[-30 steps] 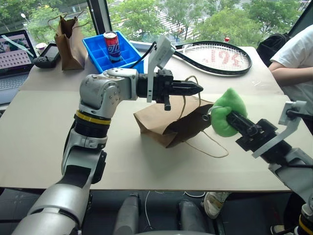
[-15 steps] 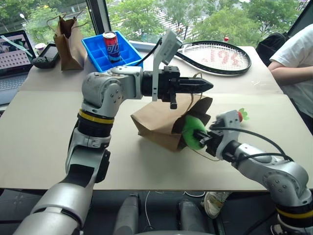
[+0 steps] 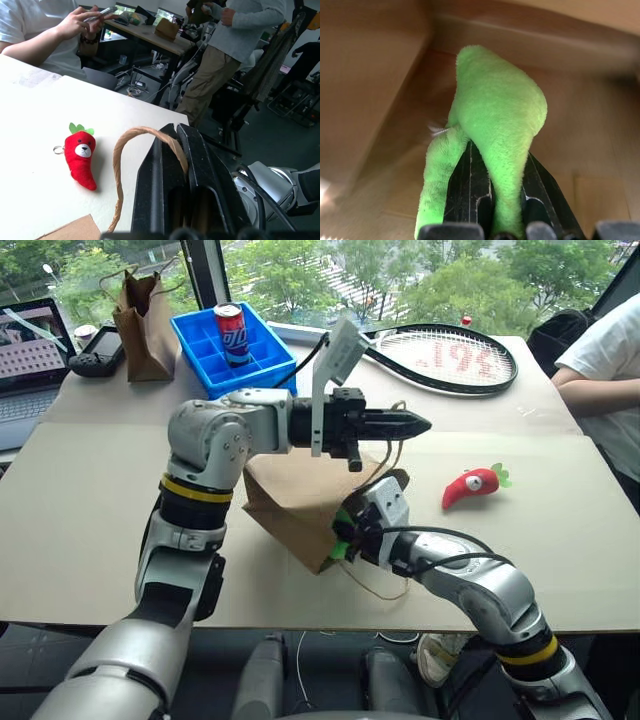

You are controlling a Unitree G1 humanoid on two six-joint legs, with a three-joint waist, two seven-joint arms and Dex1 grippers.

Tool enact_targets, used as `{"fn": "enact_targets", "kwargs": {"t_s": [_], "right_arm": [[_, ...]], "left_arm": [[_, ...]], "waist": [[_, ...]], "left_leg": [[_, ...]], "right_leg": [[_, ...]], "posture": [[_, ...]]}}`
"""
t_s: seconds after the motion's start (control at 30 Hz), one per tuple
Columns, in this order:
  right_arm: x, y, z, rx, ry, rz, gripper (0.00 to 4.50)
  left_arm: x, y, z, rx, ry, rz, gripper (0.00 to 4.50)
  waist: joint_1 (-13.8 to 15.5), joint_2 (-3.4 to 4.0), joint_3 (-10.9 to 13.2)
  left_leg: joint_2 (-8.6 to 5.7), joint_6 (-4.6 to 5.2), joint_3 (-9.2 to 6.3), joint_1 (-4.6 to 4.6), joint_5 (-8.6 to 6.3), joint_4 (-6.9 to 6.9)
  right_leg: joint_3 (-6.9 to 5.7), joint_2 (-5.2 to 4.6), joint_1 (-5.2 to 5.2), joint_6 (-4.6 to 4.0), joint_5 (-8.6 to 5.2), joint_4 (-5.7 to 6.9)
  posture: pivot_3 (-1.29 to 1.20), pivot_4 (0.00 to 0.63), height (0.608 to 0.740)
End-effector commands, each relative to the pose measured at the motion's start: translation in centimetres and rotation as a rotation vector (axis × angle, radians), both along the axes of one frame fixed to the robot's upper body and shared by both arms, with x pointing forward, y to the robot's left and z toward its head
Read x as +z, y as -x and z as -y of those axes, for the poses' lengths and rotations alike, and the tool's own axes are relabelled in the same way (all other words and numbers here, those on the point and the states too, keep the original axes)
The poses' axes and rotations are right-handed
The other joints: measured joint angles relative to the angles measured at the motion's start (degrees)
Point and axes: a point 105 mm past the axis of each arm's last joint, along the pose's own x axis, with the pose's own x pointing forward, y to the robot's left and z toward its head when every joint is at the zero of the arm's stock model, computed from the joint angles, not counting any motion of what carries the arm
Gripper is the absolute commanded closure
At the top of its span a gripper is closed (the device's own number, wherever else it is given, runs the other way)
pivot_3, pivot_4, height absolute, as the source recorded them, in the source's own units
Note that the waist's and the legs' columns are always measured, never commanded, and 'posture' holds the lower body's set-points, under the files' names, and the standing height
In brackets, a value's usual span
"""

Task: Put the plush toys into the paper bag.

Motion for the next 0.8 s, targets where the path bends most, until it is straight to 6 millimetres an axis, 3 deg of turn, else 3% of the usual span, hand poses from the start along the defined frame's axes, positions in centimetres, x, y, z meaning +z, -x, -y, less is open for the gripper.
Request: {"fn": "enact_targets", "kwargs": {"t_s": [0.03, 0.23, 0.3, 0.43, 0.5, 0.57, 0.63, 0.8], "right_arm": [[2.6, -1.6, 0.7, -0.062, -0.058, 0.144, 4.5], [3.3, -3.4, 1.0, -0.154, -0.08, 0.256, 4.5], [3.2, -2.8, -0.1, -0.12, -0.259, 0.161, 4.5], [2.6, -3.7, 0.6, -0.186, -0.21, 0.182, 4.5], [2.3, -4.0, 0.6, -0.166, -0.052, 0.281, 4.5], [2.8, -3.6, -0.6, -0.112, -0.118, 0.274, 4.5], [2.1, -3.6, -1.1, -0.078, -0.024, 0.315, 4.5], [1.3, -2.6, -2.5, 0.012, -0.052, 0.306, 4.5]], "left_arm": [[0.7, 0.7, 0.0, -0.008, 0.006, 0.054, 4.5], [0.5, 0.3, -0.5, 0.014, -0.003, 0.057, 4.5], [0.4, 0.2, -0.5, 0.021, -0.007, 0.058, 4.5], [0.2, 0.3, -0.7, 0.034, -0.017, 0.067, 4.5], [0.1, 0.2, -0.8, 0.042, -0.02, 0.065, 4.5], [-0.1, 0.2, -1.0, 0.049, -0.027, 0.067, 4.5], [-0.2, 0.3, -1.0, 0.052, -0.028, 0.068, 4.5], [-0.1, 0.3, -1.1, 0.062, -0.026, 0.071, 4.5]], "waist": [[-0.1, 0.0, 0.0], [-0.2, 0.0, 0.0], [-0.2, 0.0, 0.0], [-0.3, 0.0, 0.0], [-0.2, 0.01, 0.0], [-0.2, 0.01, 0.0], [-0.3, 0.01, 0.0], [-0.4, 0.01, 0.0]], "left_leg": [[0.0, 0.0, 0.02, 0.0, 0.08, -0.02], [0.18, -0.06, -0.06, 0.13, 0.16, -0.11], [0.18, -0.08, -0.05, 0.13, 0.17, -0.12], [0.19, -0.08, -0.05, 0.12, 0.17, -0.23], [0.18, -0.08, -0.04, 0.12, 0.17, -0.22], [0.16, -0.12, -0.03, 0.12, 0.19, -0.19], [0.2, -0.13, -0.04, 0.12, 0.2, -0.19], [0.26, -0.14, -0.07, 0.13, 0.2, -0.21]], "right_leg": [[0.08, 0.06, -0.03, 0.02, 0.03, 0.0], [0.19, 0.34, -0.05, 0.11, -0.01, 0.08], [0.22, 0.35, -0.05, 0.02, 0.04, 0.07], [0.24, 0.37, -0.09, -0.11, 0.11, 0.08], [0.24, 0.37, -0.09, -0.11, 0.11, 0.07], [0.27, 0.37, -0.08, -0.11, 0.11, 0.07], [0.27, 0.4, -0.08, -0.11, 0.11, 0.07], [0.29, 0.5, -0.1, -0.12, 0.11, 0.08]], "posture": [[0.0, 0.15, 0.74], [0.0, 0.15, 0.74], [0.0, 0.15, 0.74], [0.0, 0.15, 0.74], [0.0, 0.15, 0.74], [0.0, 0.15, 0.74], [0.0, 0.15, 0.74], [0.0, 0.15, 0.74]]}}
